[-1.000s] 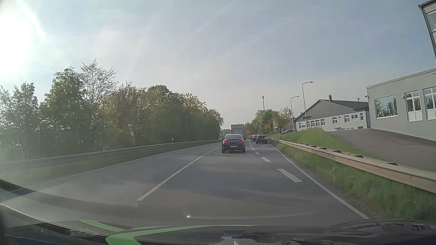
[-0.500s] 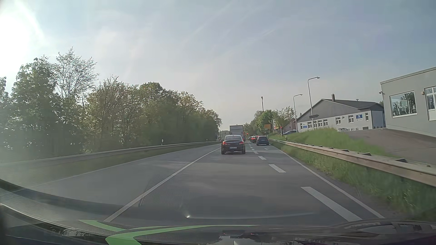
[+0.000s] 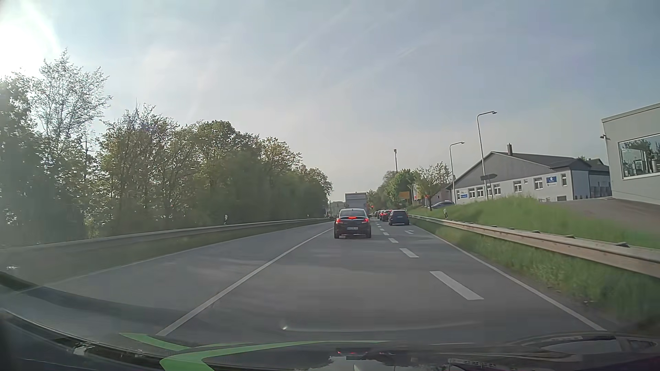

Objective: Follow the waypoints while adhering to traffic rules and regulations

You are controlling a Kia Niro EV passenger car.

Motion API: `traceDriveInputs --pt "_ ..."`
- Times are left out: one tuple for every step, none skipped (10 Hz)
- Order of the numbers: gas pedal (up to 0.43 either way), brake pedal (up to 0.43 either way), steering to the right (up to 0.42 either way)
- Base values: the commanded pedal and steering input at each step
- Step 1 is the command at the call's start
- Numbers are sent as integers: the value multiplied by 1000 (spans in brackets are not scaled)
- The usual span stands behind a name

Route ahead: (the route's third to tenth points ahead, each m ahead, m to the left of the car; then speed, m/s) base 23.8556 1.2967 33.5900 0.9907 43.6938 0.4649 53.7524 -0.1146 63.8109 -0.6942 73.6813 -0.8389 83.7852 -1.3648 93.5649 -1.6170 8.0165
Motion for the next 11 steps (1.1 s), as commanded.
traceDriveInputs --pt "0 0 5" --pt "0 0 5" --pt "0 0 5" --pt "0 0 5" --pt "0 0 5" --pt "0 0 5" --pt "0 0 5" --pt "0 0 5" --pt "0 0 5" --pt "0 0 5" --pt "0 0 5"
